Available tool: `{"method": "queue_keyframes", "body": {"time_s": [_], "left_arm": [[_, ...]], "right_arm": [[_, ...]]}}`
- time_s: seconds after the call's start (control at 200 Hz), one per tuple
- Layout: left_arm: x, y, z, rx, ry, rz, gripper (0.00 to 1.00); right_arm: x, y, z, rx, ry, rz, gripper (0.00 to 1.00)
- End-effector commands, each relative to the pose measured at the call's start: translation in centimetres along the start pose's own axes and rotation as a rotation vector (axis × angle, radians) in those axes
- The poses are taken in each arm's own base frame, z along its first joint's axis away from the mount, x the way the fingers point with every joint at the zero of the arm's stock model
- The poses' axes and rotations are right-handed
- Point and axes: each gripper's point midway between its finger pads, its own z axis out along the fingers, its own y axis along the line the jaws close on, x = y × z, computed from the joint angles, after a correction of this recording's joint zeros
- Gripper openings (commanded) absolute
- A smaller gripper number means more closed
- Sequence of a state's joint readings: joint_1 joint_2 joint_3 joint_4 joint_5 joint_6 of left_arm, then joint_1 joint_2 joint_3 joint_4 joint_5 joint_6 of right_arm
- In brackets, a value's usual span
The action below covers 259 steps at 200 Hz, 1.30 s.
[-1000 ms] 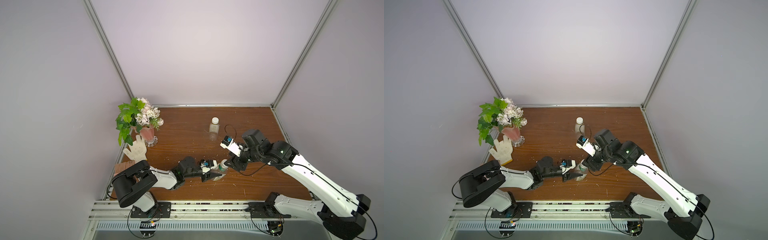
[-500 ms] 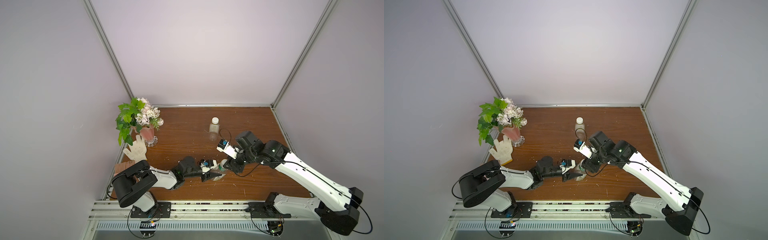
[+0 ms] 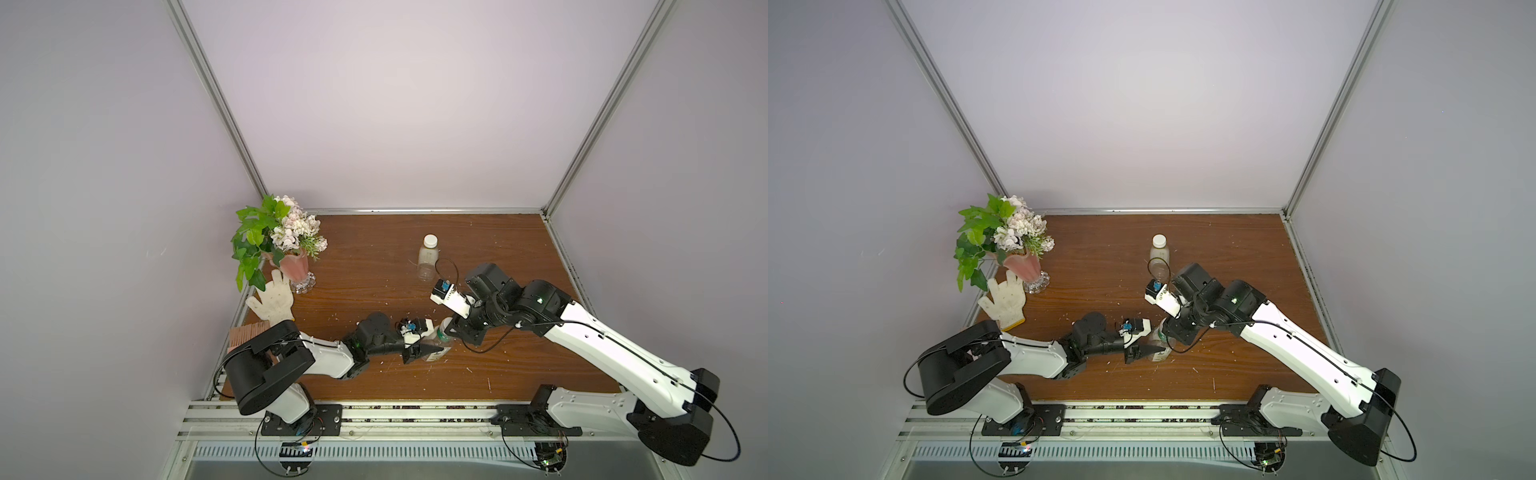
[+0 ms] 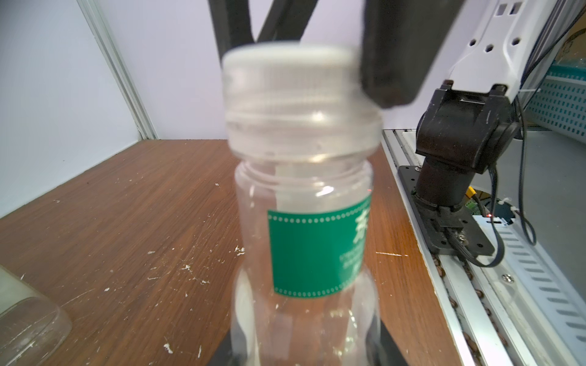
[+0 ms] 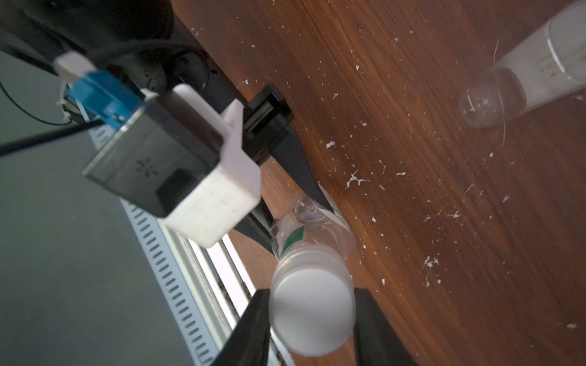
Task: Screw on the bottle caps
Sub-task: Screw the bottle cap onto the plastic bottle.
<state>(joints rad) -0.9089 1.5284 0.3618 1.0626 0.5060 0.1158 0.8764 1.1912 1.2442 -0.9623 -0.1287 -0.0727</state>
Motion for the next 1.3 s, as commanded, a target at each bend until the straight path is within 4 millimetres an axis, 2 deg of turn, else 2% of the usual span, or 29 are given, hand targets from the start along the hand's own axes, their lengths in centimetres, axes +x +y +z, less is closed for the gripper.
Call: {"method": "queue_keyframes", "body": {"time_s": [0.0, 0.1, 0.225, 0.3, 0.39, 0.605, 0.776, 0.911, 1.126, 1.291], "left_arm": [[-0.3, 1.7, -0.1, -0.083, -0.001, 0.004, 0.38], [-0.2, 4.0, -0.5, -0.216, 0.015, 0.015, 0.38], [-0.3, 6.3, -1.2, -0.353, 0.030, 0.040, 0.38], [-0.7, 7.1, -1.5, -0.402, 0.027, 0.046, 0.38], [-1.2, 7.3, -1.5, -0.410, 0.017, 0.052, 0.38], [-1.7, 6.7, -1.4, -0.387, 0.001, 0.050, 0.39], [-2.4, 4.9, -1.4, -0.290, -0.048, 0.025, 0.51], [-2.4, 4.1, -1.2, -0.242, -0.054, 0.015, 0.59], [-2.0, 4.1, -0.9, -0.237, -0.045, 0.004, 0.56], [-1.6, 3.9, -0.6, -0.217, -0.036, -0.005, 0.52]], "right_arm": [[-0.1, -0.7, 0.3, 0.048, 0.007, 0.058, 0.25], [-0.8, -1.7, 0.4, 0.097, -0.018, 0.151, 0.19], [-1.9, -4.4, 0.2, 0.232, -0.063, 0.371, 0.19], [-2.8, -5.0, 0.2, 0.254, -0.099, 0.484, 0.15], [-3.8, -4.8, 0.8, 0.223, -0.137, 0.569, 0.10], [-5.0, -4.9, 1.2, 0.203, -0.197, 0.654, 0.07], [-6.0, -3.2, 1.6, 0.100, -0.194, 0.579, 0.07], [-6.4, -2.2, 1.2, 0.045, -0.203, 0.500, 0.08], [-5.6, -2.4, 1.3, 0.069, -0.177, 0.461, 0.09], [-5.9, -2.1, 1.1, 0.047, -0.198, 0.450, 0.09]]}}
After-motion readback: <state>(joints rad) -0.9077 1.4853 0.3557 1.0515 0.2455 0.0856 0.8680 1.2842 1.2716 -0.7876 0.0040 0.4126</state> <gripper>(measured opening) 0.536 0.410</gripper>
